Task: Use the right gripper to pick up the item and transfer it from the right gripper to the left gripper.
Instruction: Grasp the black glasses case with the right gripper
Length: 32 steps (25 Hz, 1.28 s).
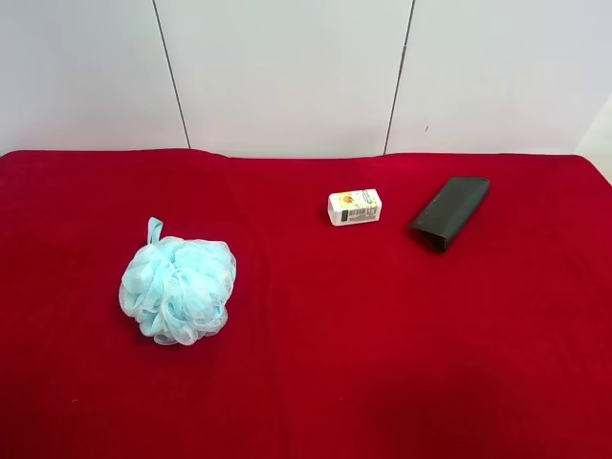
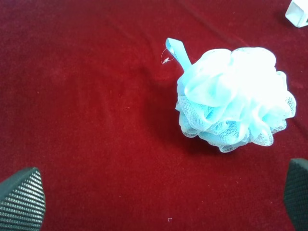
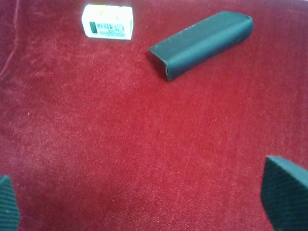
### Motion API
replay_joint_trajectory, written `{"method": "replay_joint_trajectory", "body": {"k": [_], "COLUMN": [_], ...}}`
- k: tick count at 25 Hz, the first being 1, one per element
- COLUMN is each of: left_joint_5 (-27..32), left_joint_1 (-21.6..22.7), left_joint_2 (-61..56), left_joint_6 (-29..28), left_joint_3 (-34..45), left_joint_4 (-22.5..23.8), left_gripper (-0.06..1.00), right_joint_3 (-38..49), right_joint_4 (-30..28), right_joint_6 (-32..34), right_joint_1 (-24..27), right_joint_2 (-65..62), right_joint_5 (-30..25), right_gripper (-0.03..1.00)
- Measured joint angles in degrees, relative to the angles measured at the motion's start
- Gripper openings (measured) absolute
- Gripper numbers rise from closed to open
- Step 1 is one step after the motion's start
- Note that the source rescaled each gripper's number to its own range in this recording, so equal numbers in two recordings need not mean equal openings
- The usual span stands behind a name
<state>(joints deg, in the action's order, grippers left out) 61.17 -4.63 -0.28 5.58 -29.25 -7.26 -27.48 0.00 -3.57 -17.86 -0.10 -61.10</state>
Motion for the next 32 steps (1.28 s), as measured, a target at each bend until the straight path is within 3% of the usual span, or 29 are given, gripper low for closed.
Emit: {"method": "replay_joint_trajectory", "body": {"k": [32], "left_joint_5": [0.00], "left_joint_1": [0.00], "left_joint_2": [0.00], "left_joint_6": [0.00], "left_joint_3": [0.00], "left_joint_4": [0.00], "left_gripper": [1.00], "right_joint_3": [0.00], "right_joint_4": [-0.31], "right_joint_6": [0.76], "right_joint_1": [0.00], "right_joint_2": [0.00], "right_joint_5": [0.00], "right_gripper": [1.00]}}
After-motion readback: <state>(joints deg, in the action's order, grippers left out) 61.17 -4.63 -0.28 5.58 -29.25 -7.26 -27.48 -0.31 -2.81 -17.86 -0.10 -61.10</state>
